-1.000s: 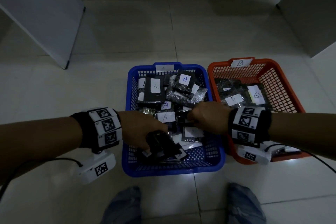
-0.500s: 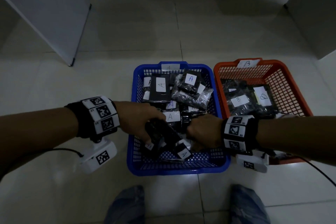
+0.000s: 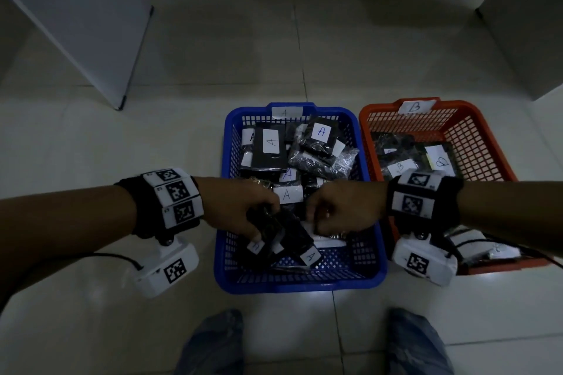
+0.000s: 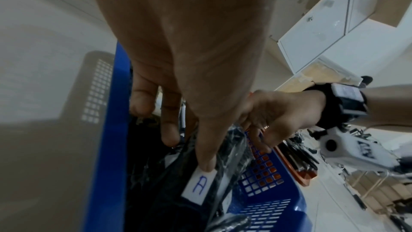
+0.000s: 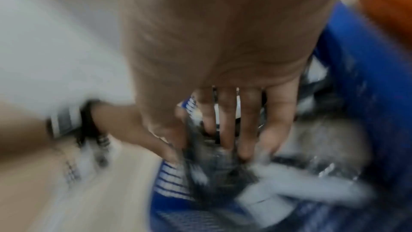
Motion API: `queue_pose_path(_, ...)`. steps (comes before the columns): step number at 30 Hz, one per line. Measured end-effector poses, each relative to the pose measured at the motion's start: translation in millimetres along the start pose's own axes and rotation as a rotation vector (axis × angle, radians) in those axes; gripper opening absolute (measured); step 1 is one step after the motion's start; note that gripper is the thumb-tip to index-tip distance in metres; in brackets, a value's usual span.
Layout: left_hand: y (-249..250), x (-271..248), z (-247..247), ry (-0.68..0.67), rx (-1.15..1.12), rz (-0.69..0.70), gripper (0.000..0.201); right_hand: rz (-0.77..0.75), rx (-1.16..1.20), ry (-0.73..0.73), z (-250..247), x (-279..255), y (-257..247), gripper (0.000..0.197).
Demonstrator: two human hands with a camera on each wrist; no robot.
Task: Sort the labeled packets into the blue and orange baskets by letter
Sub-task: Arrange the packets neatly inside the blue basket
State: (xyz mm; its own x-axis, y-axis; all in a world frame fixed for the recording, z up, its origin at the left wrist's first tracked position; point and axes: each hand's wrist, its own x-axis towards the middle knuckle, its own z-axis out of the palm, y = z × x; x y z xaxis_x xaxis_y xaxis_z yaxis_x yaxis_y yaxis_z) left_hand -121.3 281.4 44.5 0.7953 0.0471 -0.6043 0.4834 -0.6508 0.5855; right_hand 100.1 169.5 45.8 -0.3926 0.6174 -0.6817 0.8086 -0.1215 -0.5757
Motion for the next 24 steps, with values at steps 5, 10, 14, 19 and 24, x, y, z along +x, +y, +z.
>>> queue_pose_path(5, 8, 2, 0, 0.001, -0.036, 0.008, 0.022, -0.082, 0.369, 0.075, -1, 0, -7, 0.027)
queue_pose_path(10, 14, -1, -15, 0.035, 0.097, -0.061, 0.010, 0.022, 0.195, 0.149, -26, -16, 4, 0.021)
queue_pose_path(14, 16, -3, -17, -0.025, 0.140, -0.103, 0.013, 0.177, 0.162, 0.199, -40, -33, 13, 0.014)
queue_pose_path(19, 19, 0, -6, -0.038, 0.149, -0.087, 0.021, 0.269, -0.196, 0.211, -24, -27, 18, 0.005)
queue_pose_path(24, 20, -1, -7, -0.049, 0.155, -0.085, 0.016, 0.019, -0.392, 0.264, -14, -18, 8, 0.020)
